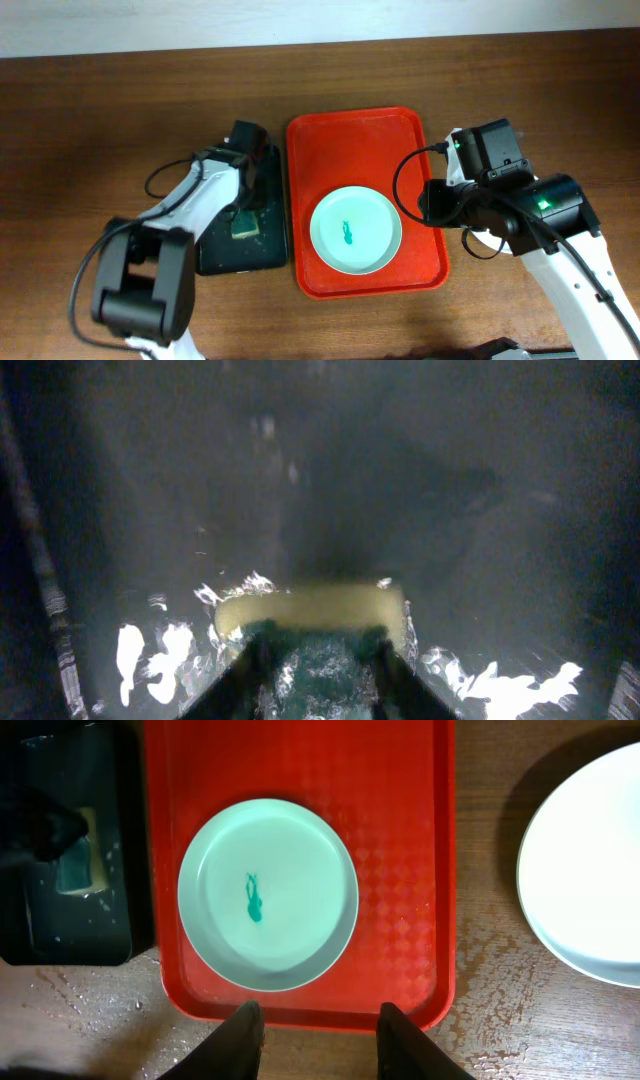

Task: Clean dirty plates on tray and stack at the side
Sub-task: 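Grasp the sponge in the black tray with the left gripper and wet it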

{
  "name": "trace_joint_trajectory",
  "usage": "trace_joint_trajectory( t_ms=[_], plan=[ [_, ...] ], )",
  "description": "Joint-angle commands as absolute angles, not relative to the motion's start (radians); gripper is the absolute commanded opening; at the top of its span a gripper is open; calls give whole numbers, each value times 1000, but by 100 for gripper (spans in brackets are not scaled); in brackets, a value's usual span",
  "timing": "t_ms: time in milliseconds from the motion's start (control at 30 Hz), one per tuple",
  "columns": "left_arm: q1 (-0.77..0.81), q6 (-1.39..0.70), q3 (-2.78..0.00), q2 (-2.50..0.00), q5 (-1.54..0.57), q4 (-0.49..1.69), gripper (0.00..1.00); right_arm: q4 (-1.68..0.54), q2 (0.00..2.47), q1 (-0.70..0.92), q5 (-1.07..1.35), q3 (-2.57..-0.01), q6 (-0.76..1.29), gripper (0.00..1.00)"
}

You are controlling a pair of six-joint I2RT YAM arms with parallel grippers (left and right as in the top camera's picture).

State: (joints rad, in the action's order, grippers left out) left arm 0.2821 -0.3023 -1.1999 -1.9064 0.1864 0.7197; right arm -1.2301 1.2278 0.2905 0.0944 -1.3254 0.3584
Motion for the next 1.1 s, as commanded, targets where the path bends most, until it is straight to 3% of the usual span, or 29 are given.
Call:
trace_joint_trajectory(
  t_ms=[0,167,200,233,300,367,400,500,600,667,767,833,867,1067],
  plan=[
    [277,-300,-1175,-1964,203,715,0,-1230,1232,289,93,-1324,348,38],
    [277,-300,-1242,-1939,193,798,0,-1231,1231,289,93,-1324,348,39],
    [277,-300,-1273,-1929,187,834,5,-1231,1231,289,93,-1324,348,38],
    [277,-300,-1306,-1915,181,870,26,-1231,1231,289,93,-1324,348,38],
    [277,-300,-1357,-1895,169,939,54,-1232,1232,289,93,-1324,349,38],
    [277,-300,-1382,-1884,138,990,70,-1232,1232,289,93,-1324,348,38],
    [277,-301,-1383,-1881,123,1009,72,-1232,1231,289,93,-1324,348,38],
    [277,-302,-1372,-1883,95,1051,66,-1232,1231,289,81,-1324,348,39],
    [277,-359,-1318,-1883,94,1051,52,-1236,1232,288,43,-1324,349,40],
    [277,-405,-1251,-1883,94,1003,44,-1246,1232,289,43,-1324,349,40],
    [277,-414,-1152,-1883,94,878,40,-1262,1241,289,43,-1322,349,43],
    [277,-414,-1110,-1883,95,806,22,-1271,1256,289,44,-1312,349,43],
    [277,-413,-1109,-1883,95,800,1,-1272,1267,289,44,-1304,349,43],
    [277,-366,-1208,-1873,101,885,0,-1230,1346,287,44,-1242,358,39]
  ],
)
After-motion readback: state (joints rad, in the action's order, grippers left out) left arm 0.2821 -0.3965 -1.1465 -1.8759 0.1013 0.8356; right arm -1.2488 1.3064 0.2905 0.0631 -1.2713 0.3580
